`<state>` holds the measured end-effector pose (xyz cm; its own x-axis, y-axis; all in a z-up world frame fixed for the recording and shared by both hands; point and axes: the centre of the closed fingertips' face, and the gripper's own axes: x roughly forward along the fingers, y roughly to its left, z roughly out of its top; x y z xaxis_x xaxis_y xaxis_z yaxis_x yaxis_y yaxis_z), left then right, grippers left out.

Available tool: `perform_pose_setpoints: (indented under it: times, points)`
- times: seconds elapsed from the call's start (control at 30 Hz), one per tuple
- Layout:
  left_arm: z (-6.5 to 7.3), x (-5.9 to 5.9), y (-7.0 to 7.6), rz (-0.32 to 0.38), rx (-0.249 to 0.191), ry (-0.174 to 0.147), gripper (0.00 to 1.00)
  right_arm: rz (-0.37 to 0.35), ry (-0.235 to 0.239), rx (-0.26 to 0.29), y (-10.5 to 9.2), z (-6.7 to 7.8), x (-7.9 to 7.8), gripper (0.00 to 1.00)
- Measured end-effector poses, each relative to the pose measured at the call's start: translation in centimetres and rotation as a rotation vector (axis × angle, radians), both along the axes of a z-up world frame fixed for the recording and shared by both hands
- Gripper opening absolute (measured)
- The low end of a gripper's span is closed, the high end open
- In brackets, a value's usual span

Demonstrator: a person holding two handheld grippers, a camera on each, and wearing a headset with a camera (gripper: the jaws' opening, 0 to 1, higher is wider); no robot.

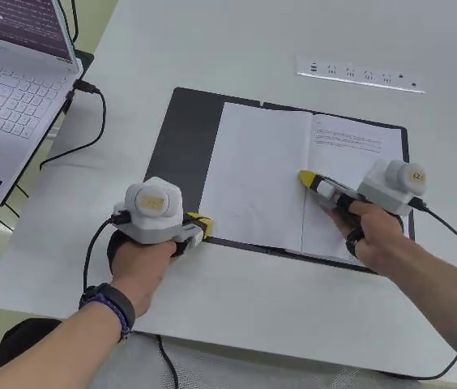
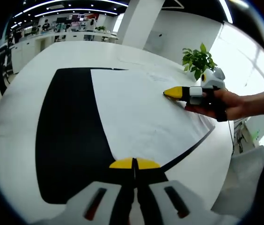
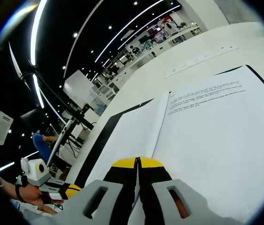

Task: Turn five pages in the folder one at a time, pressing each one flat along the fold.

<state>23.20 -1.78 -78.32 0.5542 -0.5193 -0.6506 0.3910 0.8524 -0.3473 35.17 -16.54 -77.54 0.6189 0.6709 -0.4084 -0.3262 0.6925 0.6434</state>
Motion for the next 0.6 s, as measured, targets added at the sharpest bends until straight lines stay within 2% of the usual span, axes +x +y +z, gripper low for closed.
perform_pose_setpoints:
  times: [0.13,0.23,0.43,0.5,0.53,0.6]
  points:
    - [-0.2,0.1,0.0,-0.006,0.011,-0.008,0.0,-0.014,-0.039,-0.006,0.4,0.6,0.4,0.0]
    - [-0.4,0.3,0.1,-0.009,0.01,-0.005,0.0,-0.047,-0.041,-0.009,0.4,0.7,1.2,0.0]
    - [-0.6,0.4,0.1,-0.016,0.015,-0.009,0.0,-0.051,-0.038,-0.033,0.8,1.0,2.3,0.0]
    - [-0.5,0.4,0.0,-0.022,0.019,-0.014,0.0,-0.064,-0.057,-0.059,0.7,1.1,3.0,0.0]
    - [-0.5,0.4,0.0,-0.025,0.021,-0.016,0.0,-0.053,-0.064,-0.058,0.9,1.3,3.1,0.0]
    - [-0.5,0.3,0.0,-0.029,0.023,-0.018,0.0,-0.078,-0.061,-0.059,0.8,1.3,3.9,0.0]
